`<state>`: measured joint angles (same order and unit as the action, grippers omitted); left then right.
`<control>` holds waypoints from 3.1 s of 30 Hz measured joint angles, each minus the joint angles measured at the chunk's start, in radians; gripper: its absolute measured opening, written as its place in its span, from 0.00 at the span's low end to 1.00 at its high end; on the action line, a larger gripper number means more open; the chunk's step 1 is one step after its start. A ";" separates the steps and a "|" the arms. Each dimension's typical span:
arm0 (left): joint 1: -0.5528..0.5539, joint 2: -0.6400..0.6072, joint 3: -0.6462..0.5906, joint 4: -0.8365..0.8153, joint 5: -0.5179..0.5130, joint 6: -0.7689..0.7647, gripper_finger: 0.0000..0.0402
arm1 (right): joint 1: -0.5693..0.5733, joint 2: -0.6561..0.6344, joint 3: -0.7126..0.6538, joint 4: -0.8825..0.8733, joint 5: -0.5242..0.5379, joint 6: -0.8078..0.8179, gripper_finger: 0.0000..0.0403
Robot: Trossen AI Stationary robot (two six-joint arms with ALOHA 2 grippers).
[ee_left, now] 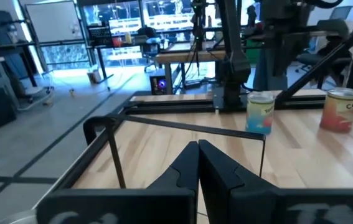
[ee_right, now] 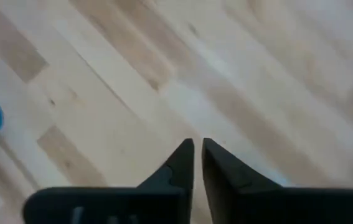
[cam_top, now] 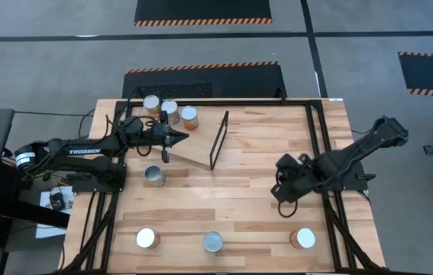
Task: Pick and place cans onto a shelf
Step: Put the top canned tomatoes on the shelf
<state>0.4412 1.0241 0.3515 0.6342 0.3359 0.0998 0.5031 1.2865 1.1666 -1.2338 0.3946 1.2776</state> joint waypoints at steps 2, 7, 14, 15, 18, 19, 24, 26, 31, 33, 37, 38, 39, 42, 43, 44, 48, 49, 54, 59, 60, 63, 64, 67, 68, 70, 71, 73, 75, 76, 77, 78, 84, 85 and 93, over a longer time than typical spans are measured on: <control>0.000 0.000 0.000 -0.003 0.000 0.000 0.00 | 0.013 0.047 0.047 -0.065 -0.048 0.089 0.20; 0.000 0.000 0.000 -0.028 -0.001 0.021 0.00 | -0.013 0.152 0.077 -0.140 -0.147 0.204 0.33; 0.000 0.001 0.000 -0.057 -0.001 0.045 0.00 | -0.077 0.296 0.072 -0.246 -0.320 0.225 0.47; 0.000 0.001 0.000 -0.062 -0.001 0.045 0.00 | -0.082 0.306 0.072 -0.248 -0.321 0.218 0.48; 0.000 0.001 0.000 -0.071 -0.001 0.046 0.00 | -0.096 0.325 0.072 -0.252 -0.319 0.207 0.47; 0.000 0.001 0.000 -0.075 -0.001 0.046 0.00 | -0.100 0.325 0.068 -0.248 -0.316 0.200 0.46; 0.000 0.001 0.000 -0.080 -0.001 0.048 0.00 | -0.104 0.287 -0.008 -0.197 -0.317 0.212 0.39; 0.000 0.001 0.000 -0.082 -0.002 0.048 0.00 | -0.104 0.265 -0.046 -0.155 -0.317 0.214 0.36; 0.001 0.001 0.000 -0.084 -0.002 0.048 0.00 | -0.105 0.229 -0.114 -0.073 -0.314 0.191 0.30; 0.001 0.001 0.000 -0.083 -0.002 0.048 0.00 | -0.111 0.227 -0.122 -0.079 -0.313 0.175 0.27; 0.001 0.001 0.000 -0.078 -0.010 0.048 0.00 | -0.133 0.218 -0.120 -0.076 -0.317 0.095 0.14; 0.001 0.001 0.001 -0.078 -0.010 0.048 0.00 | -0.144 0.215 -0.116 -0.075 -0.315 0.073 0.10; 0.001 0.001 0.001 -0.079 -0.010 0.048 0.00 | -0.157 0.217 -0.106 -0.074 -0.309 0.046 0.06; 0.001 0.001 0.001 -0.079 -0.010 0.048 0.00 | -0.199 0.206 -0.053 -0.080 -0.264 -0.054 0.03; 0.001 0.001 0.001 -0.079 -0.010 0.048 0.00 | -0.218 0.203 -0.027 -0.084 -0.255 -0.092 0.03; 0.001 0.001 0.001 -0.079 -0.010 0.048 0.00 | -0.237 0.203 0.000 -0.092 -0.243 -0.132 0.03; 0.002 0.001 0.001 -0.081 -0.017 0.048 0.00 | -0.307 0.204 0.157 -0.135 -0.175 -0.299 0.01; 0.002 0.001 0.001 -0.084 -0.028 0.047 0.00 | -0.324 0.204 0.205 -0.150 -0.159 -0.332 0.01; 0.002 0.001 0.001 -0.100 -0.083 0.047 0.00 | -0.391 0.204 0.462 -0.209 -0.049 -0.465 0.02; 0.002 0.001 0.001 -0.100 -0.085 0.047 0.00 | -0.467 0.238 0.696 -0.114 0.084 -0.713 0.01; 0.002 0.001 0.001 -0.100 -0.085 0.047 0.00 | -0.485 0.256 0.735 -0.069 0.096 -0.776 0.01; 0.002 0.001 0.001 -0.100 -0.086 0.047 0.00 | -0.548 0.332 0.841 0.060 0.084 -0.975 0.01; 0.002 0.001 0.001 -0.100 -0.086 0.047 0.00 | -0.572 0.364 0.875 0.090 0.061 -1.030 0.01; 0.002 0.001 0.001 -0.099 -0.089 0.047 0.00 | -0.647 0.473 0.978 0.128 -0.045 -1.158 0.01; 0.002 0.001 0.001 -0.099 -0.090 0.047 0.00 | -0.671 0.514 1.013 0.119 -0.079 -1.185 0.01; 0.002 0.001 0.001 -0.099 -0.092 0.047 0.00 | -0.714 0.598 1.077 0.100 -0.147 -1.229 0.01; 0.002 0.001 0.001 -0.099 -0.093 0.047 0.00 | -0.732 0.636 1.104 0.088 -0.177 -1.246 0.01; 0.002 0.001 0.001 -0.099 -0.094 0.047 0.00 | -0.765 0.710 1.155 0.056 -0.224 -1.276 0.01; 0.002 0.001 0.001 -0.099 -0.093 0.047 0.00 | -0.786 0.775 1.189 0.032 -0.246 -1.300 0.01; 0.002 0.001 0.001 -0.099 -0.093 0.047 0.00 | -0.792 0.800 1.189 0.026 -0.250 -1.312 0.01; 0.002 0.001 0.001 -0.099 -0.093 0.047 0.00 | -0.797 0.817 1.180 0.026 -0.257 -1.319 0.01; 0.002 0.001 0.001 -0.099 -0.093 0.047 0.00 | -0.802 0.836 1.179 0.015 -0.269 -1.322 0.01; 0.002 0.001 0.001 -0.101 -0.093 0.046 0.00 | -0.806 0.916 1.182 0.007 -0.281 -1.358 0.01; 0.002 0.001 0.001 -0.101 -0.093 0.046 0.00 | -0.806 0.924 1.182 0.007 -0.285 -1.359 0.01; 0.003 0.001 0.001 -0.105 -0.096 0.046 0.00 | -0.801 0.966 1.180 -0.004 -0.285 -1.379 0.01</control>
<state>0.4446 1.0252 0.3527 0.5293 0.2398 0.1459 -0.2982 2.2527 2.3466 -1.2378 0.1100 -0.1010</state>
